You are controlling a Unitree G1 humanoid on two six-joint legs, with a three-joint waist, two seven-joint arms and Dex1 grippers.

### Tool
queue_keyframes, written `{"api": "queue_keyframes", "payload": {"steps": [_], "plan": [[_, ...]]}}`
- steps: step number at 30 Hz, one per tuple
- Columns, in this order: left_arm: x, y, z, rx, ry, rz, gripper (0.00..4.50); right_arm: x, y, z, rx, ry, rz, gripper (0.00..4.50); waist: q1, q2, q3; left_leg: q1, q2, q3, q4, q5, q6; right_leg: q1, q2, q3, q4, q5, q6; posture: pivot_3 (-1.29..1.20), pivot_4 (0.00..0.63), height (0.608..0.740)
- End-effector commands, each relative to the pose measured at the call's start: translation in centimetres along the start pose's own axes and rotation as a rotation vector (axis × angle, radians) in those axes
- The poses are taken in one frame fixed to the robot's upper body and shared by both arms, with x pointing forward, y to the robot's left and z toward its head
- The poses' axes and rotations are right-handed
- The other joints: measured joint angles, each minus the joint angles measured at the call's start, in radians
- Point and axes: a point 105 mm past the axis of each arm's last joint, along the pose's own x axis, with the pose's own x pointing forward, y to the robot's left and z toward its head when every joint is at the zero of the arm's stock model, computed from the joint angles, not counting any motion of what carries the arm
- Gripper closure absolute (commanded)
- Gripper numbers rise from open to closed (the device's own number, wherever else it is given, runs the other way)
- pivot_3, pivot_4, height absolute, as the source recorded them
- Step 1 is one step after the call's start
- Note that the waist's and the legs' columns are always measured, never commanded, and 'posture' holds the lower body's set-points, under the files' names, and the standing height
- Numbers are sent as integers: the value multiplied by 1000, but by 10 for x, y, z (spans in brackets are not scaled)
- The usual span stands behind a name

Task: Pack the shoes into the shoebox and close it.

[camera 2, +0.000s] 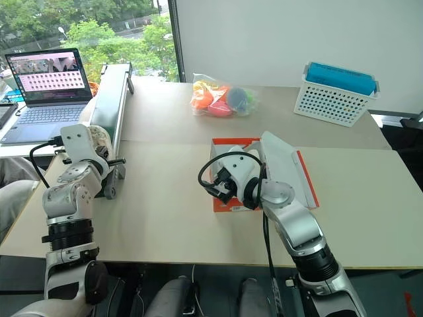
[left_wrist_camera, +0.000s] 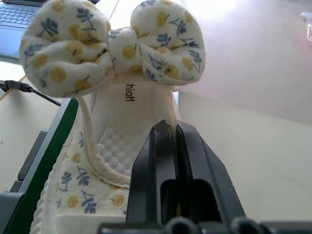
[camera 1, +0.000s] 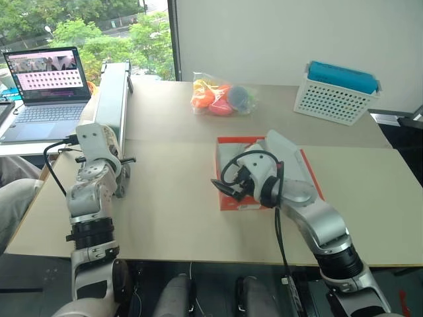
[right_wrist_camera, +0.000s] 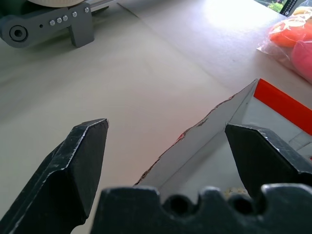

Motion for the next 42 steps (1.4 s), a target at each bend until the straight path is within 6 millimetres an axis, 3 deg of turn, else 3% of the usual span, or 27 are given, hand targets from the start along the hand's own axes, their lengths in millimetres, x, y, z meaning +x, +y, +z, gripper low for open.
{"api": "queue_keyframes", "payload": {"steps": [1,4,8,11,13,16,22,27,33,41,42], "plan": [[-19,-36,58,-15,-282,-194,4482,-4,-11,15,-16,-47,-40,0,-1,-1,1,0,0,0,0,0,0,0,0,0,0,0,0,0,150,699],[-39,-69,81,-17,-397,-355,4482,-5,-14,24,23,-83,-42,0,-2,-3,2,-2,0,0,0,1,-2,-1,0,0,-1,0,0,0,150,699],[-54,-95,85,-58,-409,-484,4482,-5,-34,39,185,-143,-105,0,-6,-3,2,-2,0,1,0,1,-2,-1,0,0,-1,0,0,0,150,699],[-64,-120,76,-73,-373,-596,4482,-4,-74,47,560,-193,-212,0,-11,-3,2,-1,1,0,1,0,0,-1,0,0,1,0,-1,0,150,699],[-69,-132,70,-68,-354,-649,4482,-4,-91,48,783,-222,-219,0,-10,-3,2,-1,1,0,1,0,0,-2,0,0,3,1,-1,0,150,699],[-77,-150,62,-57,-329,-724,4482,-2,-97,43,1005,-160,-136,0,-8,-3,2,-2,0,0,-2,0,0,-2,1,0,4,1,-1,0,150,699],[-100,-188,52,-47,-302,-917,4482,8,-82,58,1075,-74,33,0,-17,-1,3,-4,0,3,-2,0,1,-3,1,1,3,1,-1,0,150,699],[-114,-202,46,-45,-280,-1008,4482,12,-83,67,1083,-59,73,0,-28,-1,3,-3,0,2,-2,-2,6,-3,1,1,3,1,-1,0,150,699],[-123,-207,37,-35,-255,-1052,4482,14,-97,81,1088,-99,81,0,-32,-1,3,-3,0,2,-2,-2,6,-4,1,1,4,1,-1,0,150,699],[-123,-207,39,-37,-259,-1051,4482,24,-90,89,1081,-127,106,0,-30,-1,3,-3,0,2,-3,-2,6,-3,1,1,3,1,-1,0,150,699],[-123,-207,39,-37,-259,-1050,4498,25,-90,89,1080,-133,104,255,-30,-1,3,-3,0,2,-3,-2,6,-3,1,1,3,1,-1,0,150,699]]}}
